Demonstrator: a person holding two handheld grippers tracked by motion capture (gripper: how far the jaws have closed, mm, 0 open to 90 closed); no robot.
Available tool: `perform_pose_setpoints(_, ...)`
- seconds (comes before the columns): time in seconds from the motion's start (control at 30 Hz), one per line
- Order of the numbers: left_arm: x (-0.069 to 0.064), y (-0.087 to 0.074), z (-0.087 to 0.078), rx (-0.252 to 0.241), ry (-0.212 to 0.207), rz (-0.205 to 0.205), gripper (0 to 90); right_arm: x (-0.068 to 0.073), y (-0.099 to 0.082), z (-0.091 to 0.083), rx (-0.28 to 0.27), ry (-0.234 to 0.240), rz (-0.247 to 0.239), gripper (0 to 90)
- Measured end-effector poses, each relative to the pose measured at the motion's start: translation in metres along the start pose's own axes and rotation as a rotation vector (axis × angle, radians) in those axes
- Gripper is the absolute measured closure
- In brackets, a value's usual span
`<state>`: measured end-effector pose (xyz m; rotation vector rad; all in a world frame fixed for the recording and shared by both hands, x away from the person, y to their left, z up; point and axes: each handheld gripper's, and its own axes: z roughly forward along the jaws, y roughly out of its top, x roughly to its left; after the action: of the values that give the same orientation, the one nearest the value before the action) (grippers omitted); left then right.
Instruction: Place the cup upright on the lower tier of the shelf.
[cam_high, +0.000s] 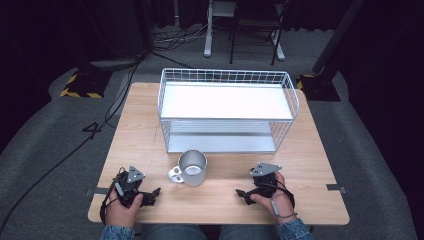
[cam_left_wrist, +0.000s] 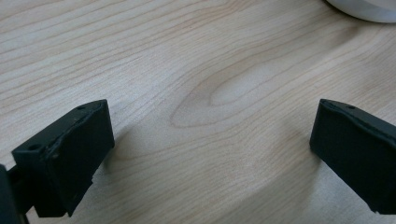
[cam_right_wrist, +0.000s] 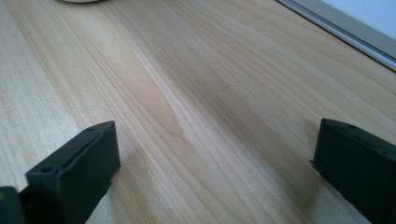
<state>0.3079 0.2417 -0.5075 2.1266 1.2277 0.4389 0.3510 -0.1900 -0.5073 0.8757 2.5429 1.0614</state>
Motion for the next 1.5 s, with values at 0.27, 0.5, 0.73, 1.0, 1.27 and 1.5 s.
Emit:
perform_pose_setpoints(0.27, 0.003, 0.002, 0.002, 0.005, -0.008, 0.013, 0.1, -0.002, 0.004, -0.005, -0.024, 0.033, 0.018, 18.7)
perform_pose_setpoints(0.5, 0.005, 0.004, 0.003, 0.006, -0.005, 0.015, 0.1, -0.001, 0.013, -0.012, -0.086, 0.043, 0.028, 17.1)
perform_pose_setpoints(0.73, 0.005, 0.005, 0.004, 0.005, -0.002, 0.008, 0.2, 0.006, 0.03, -0.014, -0.139, 0.048, 0.012, 16.2)
perform_pose_setpoints(1.0, 0.005, 0.005, 0.004, 0.003, 0.0, 0.004, 0.2, 0.021, 0.049, -0.011, -0.167, 0.055, -0.006, 15.8)
perform_pose_setpoints(1.27, 0.006, 0.005, 0.004, 0.005, -0.008, 0.007, 0.2, 0.04, 0.068, 0.0, -0.191, 0.085, -0.023, 15.8)
perform_pose_setpoints(1.5, 0.006, 0.005, 0.004, 0.006, -0.007, 0.008, 0.2, 0.054, 0.077, 0.014, -0.214, 0.122, -0.039, 15.7)
